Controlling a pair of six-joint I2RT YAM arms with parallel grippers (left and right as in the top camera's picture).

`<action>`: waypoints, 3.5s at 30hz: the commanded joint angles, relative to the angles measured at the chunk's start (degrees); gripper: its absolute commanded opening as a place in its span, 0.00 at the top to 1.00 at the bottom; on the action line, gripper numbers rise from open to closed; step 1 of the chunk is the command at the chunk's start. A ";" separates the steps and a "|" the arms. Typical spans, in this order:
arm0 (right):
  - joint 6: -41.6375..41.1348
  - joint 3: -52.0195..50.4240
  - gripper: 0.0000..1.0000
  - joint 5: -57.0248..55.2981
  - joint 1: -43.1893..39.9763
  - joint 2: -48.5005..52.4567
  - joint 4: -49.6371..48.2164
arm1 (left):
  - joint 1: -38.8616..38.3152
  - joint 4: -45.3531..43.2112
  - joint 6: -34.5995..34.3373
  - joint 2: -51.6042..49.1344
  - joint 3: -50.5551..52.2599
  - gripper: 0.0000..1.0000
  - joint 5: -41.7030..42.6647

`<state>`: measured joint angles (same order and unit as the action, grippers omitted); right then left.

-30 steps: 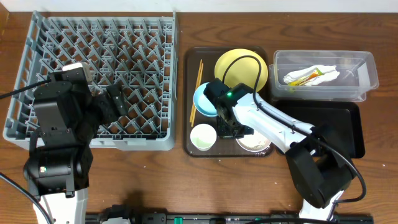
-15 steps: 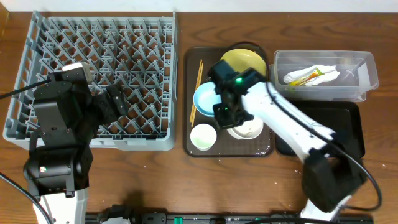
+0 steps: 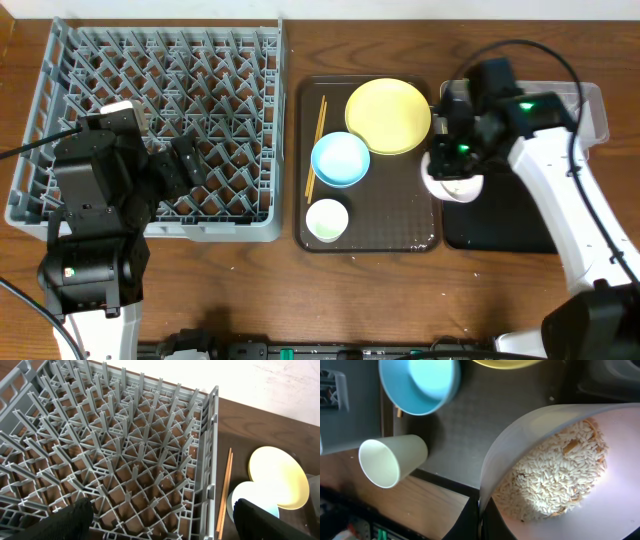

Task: Sort waste into correct bins and load items into the dishwasher
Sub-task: 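Lift the pink bowl and carry it over the black tray, then tip the pink bowl to dump the rice onto the black tray, then return the empty pink bowl to the brown tray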

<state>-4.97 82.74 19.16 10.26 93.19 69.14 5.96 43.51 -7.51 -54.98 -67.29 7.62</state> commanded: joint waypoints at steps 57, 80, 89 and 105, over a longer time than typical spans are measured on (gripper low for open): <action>15.65 -28.37 0.99 70.23 -54.05 -1.29 -9.20 | 0.13 0.00 -0.26 -0.07 -1.20 0.10 0.74; 15.45 -28.37 0.99 70.23 -55.82 -2.14 -10.95 | 0.13 0.00 -0.26 -0.07 -1.20 0.10 0.74; 18.69 -26.86 0.99 66.53 -46.36 -8.15 -8.48 | 0.13 0.00 -0.26 -0.07 -1.20 0.10 0.74; -8.31 -8.41 0.99 1.66 2.80 -14.64 -15.50 | 0.13 0.00 -0.26 -0.07 -1.20 0.10 0.74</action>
<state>-5.76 74.00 40.84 6.07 77.95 53.65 5.96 43.48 -7.51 -54.98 -67.29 7.62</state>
